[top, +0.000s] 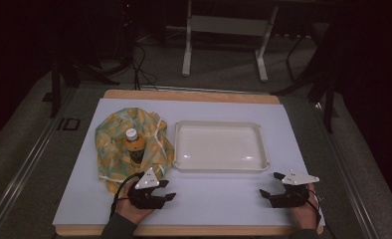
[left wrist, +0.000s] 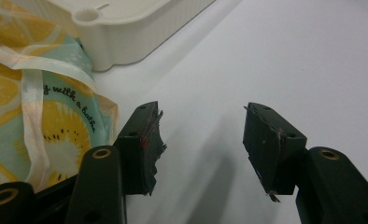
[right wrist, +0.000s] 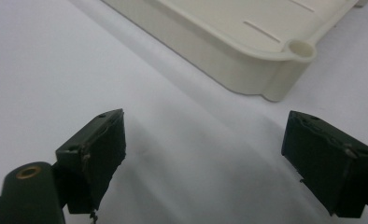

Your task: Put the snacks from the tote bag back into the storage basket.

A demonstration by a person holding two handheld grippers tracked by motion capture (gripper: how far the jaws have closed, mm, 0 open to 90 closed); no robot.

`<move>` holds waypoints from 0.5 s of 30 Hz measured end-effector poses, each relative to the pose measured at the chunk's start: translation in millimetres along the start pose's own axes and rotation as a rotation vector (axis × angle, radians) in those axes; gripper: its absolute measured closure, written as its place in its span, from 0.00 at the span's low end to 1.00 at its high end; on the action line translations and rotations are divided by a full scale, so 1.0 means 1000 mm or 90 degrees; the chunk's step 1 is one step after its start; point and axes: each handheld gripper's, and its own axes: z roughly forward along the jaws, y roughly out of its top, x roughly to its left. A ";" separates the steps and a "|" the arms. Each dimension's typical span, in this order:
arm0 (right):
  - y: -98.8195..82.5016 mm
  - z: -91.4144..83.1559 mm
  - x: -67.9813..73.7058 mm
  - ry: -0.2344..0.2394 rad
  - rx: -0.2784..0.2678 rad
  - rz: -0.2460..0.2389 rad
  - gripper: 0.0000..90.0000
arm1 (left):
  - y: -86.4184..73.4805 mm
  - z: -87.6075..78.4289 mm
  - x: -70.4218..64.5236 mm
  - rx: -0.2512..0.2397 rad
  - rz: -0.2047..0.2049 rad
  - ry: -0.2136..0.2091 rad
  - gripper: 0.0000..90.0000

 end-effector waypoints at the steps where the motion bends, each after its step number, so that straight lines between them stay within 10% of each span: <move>1: 0.000 0.000 0.000 0.000 0.000 0.000 0.15 | 0.000 0.000 0.000 0.000 0.000 0.000 0.51; 15: -0.002 -0.004 0.002 0.011 -0.030 -0.021 0.17 | 0.002 0.001 -0.004 0.024 0.028 -0.005 0.55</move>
